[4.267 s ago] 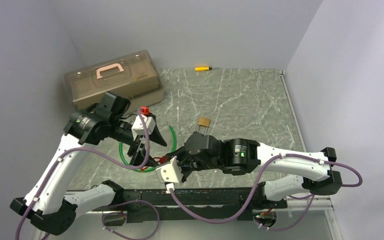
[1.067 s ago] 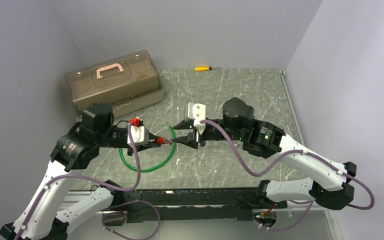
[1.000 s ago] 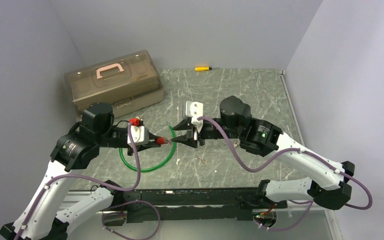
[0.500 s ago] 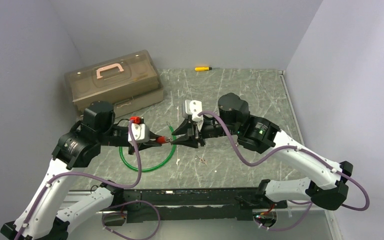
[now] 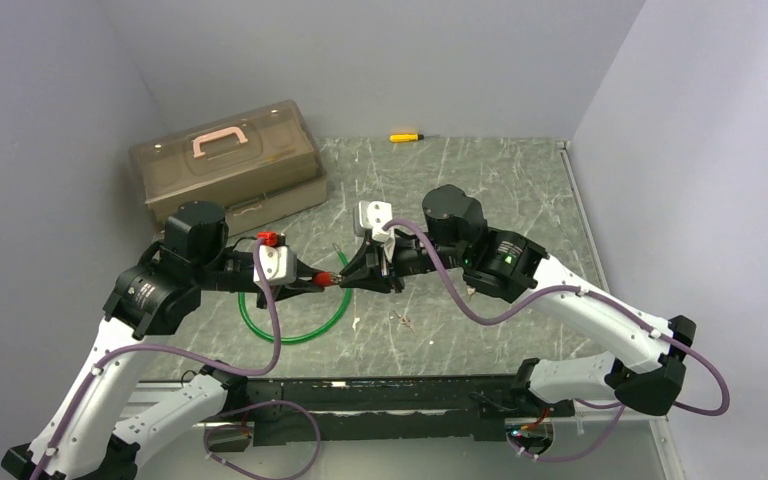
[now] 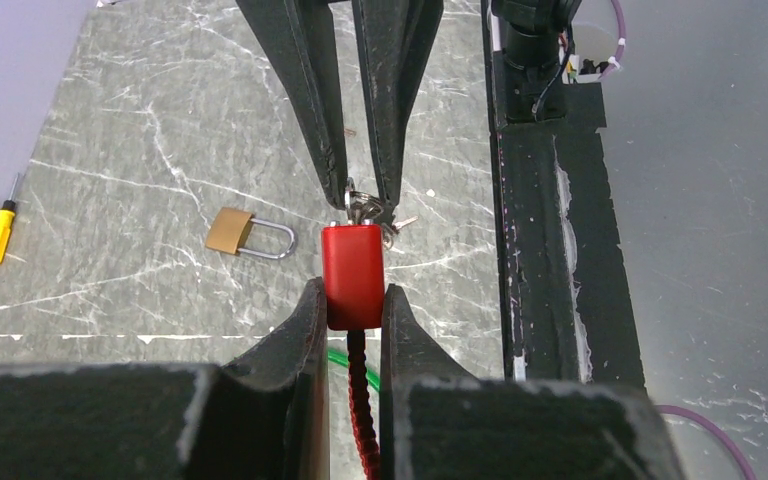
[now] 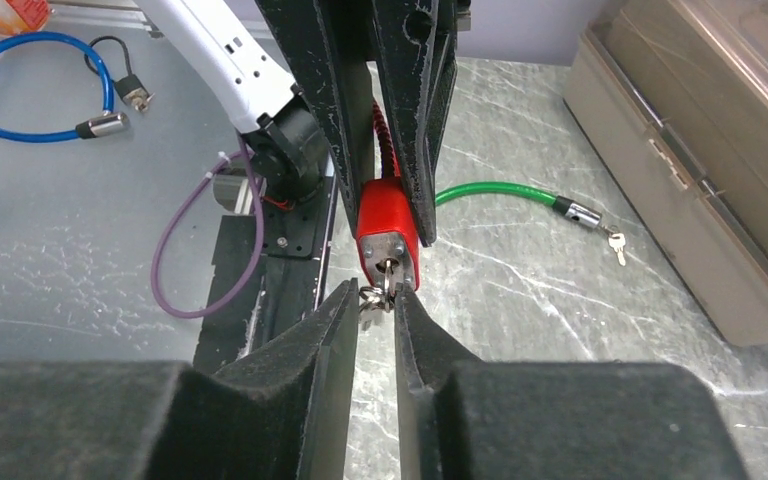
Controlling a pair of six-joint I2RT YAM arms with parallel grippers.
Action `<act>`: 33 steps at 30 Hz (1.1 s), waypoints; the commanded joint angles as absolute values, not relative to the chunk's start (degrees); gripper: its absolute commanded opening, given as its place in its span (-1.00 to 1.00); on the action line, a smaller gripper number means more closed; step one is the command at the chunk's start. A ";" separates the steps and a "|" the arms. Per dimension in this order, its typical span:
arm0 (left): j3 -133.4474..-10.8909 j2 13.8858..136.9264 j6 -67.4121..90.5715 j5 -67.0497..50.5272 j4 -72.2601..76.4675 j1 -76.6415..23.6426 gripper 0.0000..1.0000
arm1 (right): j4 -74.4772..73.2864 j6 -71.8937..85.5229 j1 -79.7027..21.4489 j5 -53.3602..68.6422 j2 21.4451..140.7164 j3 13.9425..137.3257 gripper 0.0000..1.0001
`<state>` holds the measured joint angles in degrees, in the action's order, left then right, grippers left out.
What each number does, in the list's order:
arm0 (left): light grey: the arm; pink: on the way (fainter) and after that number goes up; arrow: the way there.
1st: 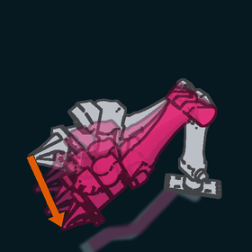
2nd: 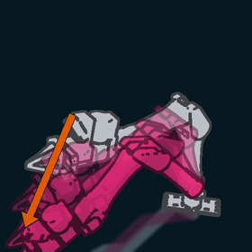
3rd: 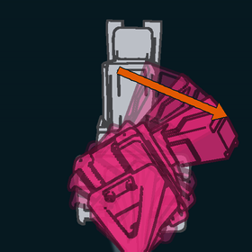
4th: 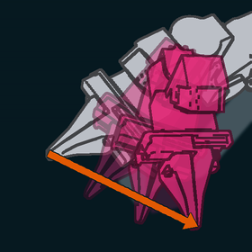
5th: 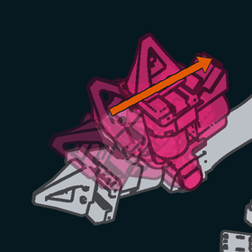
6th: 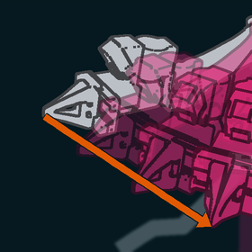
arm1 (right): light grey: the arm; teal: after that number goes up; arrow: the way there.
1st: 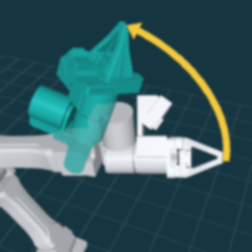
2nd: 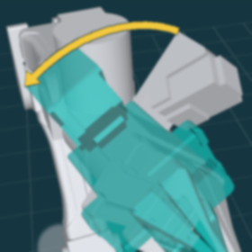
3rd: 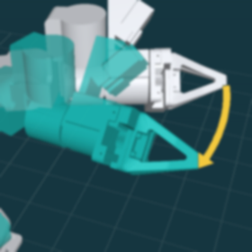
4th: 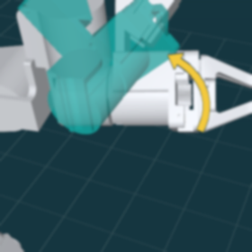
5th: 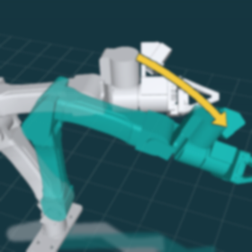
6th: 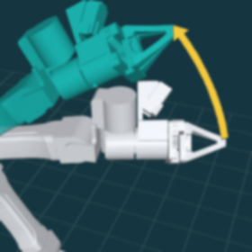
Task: Unlock with the key
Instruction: Unlock the lock.
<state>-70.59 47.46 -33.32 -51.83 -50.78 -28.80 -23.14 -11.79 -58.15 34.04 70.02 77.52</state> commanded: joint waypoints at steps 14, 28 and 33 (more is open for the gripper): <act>-72.04 47.52 -33.29 -54.02 -48.87 -28.45 -1.00 | -20.91 -8.26 -57.52 39.31 72.42 78.59 -1.00; -79.99 50.27 -46.52 -47.07 -54.33 -28.75 -1.00 | -10.30 8.98 -56.08 42.06 76.74 78.40 -1.00; -83.51 51.68 -50.47 -44.25 -56.00 -30.27 -1.00 | -8.61 12.14 -55.88 40.52 77.72 77.84 -1.00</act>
<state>-78.70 50.30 -44.64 -43.51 -62.65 -28.58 -13.56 7.09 -54.89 39.72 75.70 76.88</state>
